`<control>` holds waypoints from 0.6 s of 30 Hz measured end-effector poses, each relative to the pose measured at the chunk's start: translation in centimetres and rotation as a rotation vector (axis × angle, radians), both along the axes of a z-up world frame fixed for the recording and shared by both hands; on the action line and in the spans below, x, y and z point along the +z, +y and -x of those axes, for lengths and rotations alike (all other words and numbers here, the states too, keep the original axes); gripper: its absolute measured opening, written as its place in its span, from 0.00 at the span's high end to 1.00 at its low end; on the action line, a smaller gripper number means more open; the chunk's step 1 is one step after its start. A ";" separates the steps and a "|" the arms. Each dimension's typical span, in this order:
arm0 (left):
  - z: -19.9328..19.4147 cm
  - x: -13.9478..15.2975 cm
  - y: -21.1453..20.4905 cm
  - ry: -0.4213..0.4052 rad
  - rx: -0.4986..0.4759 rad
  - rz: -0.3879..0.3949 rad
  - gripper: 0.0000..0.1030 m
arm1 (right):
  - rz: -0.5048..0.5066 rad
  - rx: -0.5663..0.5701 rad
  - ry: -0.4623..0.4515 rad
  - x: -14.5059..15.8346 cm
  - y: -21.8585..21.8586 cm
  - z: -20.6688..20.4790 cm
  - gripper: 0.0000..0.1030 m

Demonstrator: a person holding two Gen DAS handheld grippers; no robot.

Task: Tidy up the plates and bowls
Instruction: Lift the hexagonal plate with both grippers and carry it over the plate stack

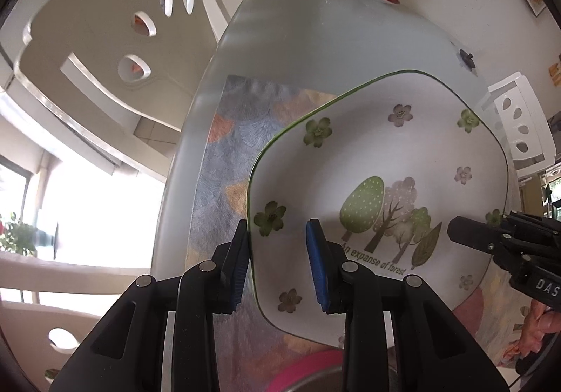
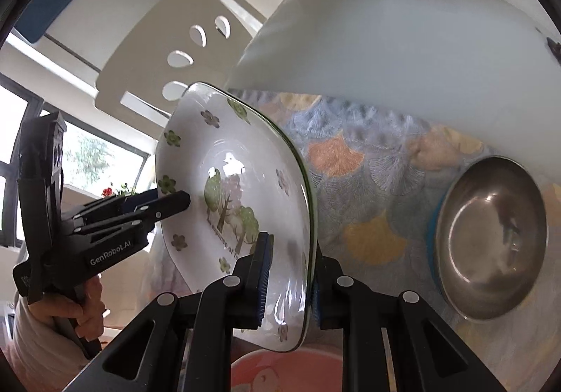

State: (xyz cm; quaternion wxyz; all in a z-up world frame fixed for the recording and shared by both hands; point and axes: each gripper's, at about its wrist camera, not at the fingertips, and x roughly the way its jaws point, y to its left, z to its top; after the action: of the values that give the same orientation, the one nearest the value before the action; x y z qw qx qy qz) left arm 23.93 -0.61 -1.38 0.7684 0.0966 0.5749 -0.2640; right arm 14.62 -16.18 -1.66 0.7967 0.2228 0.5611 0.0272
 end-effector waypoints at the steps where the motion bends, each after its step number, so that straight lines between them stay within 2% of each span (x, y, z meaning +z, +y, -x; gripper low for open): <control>1: 0.3 0.4 0.5 -0.003 0.000 0.000 0.73 | -0.002 -0.003 -0.005 0.4 0.0 0.2 0.82; 9: 2.1 3.7 0.1 -0.016 -0.016 0.035 0.73 | -0.011 -0.038 -0.042 4.0 0.0 1.7 0.82; 18: 5.4 7.9 -0.2 -0.061 -0.047 0.038 0.73 | -0.036 -0.086 -0.086 7.5 -0.4 5.6 0.82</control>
State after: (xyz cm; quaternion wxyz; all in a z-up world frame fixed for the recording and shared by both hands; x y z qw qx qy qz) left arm 18.49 -0.76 6.50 0.7811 0.1033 0.5435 -0.2896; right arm 9.00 -16.55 5.85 0.8164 0.2596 0.5158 0.0124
